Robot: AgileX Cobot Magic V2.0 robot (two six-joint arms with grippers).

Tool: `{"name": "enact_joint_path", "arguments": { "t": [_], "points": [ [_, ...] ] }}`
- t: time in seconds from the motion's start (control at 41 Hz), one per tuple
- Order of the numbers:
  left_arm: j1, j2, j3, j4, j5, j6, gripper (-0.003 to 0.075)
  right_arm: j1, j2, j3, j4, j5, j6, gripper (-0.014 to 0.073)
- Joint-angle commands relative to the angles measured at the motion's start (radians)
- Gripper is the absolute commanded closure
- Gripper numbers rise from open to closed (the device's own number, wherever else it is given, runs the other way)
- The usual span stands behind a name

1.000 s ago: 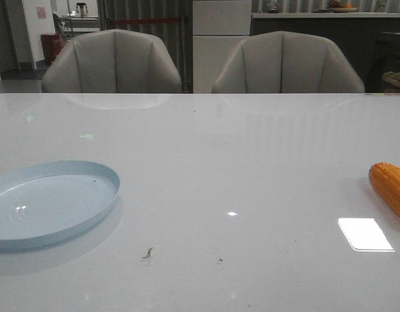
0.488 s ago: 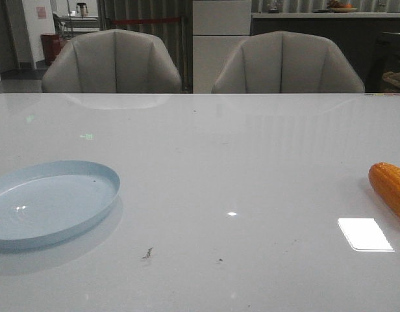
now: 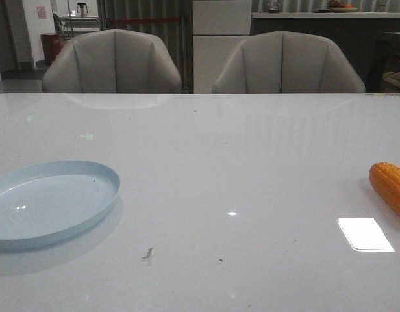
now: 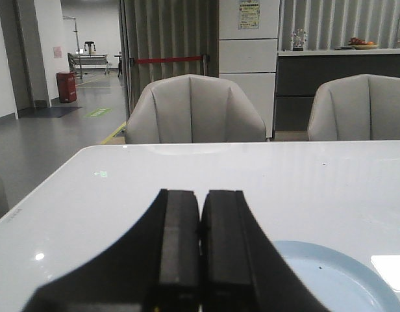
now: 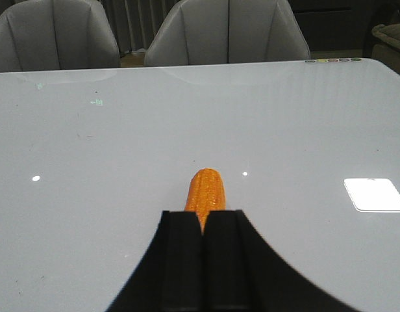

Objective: Place corn on plate with both arms

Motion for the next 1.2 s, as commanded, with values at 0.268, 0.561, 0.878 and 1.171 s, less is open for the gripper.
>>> {"name": "enact_joint_path", "arguments": {
  "t": [0.268,0.561,0.878,1.171],
  "points": [
    [0.002,-0.015,-0.043,0.0,-0.254,-0.012,0.0627,-0.007,-0.026,-0.099,0.115,-0.196,-0.001,0.0576],
    [0.002,0.042,-0.316,0.004,-0.057,-0.012,0.0627,-0.007,0.143,-0.497,-0.014,-0.004,-0.002,0.0576],
    [0.002,0.442,-0.575,0.004,-0.026,-0.012,0.0627,-0.007,0.54,-0.686,-0.017,0.004,-0.002,0.0576],
    [0.002,0.729,-0.582,-0.022,-0.042,-0.012,0.0627,-0.007,0.833,-0.685,-0.014,0.149,-0.002,0.0576]
  ]
}}
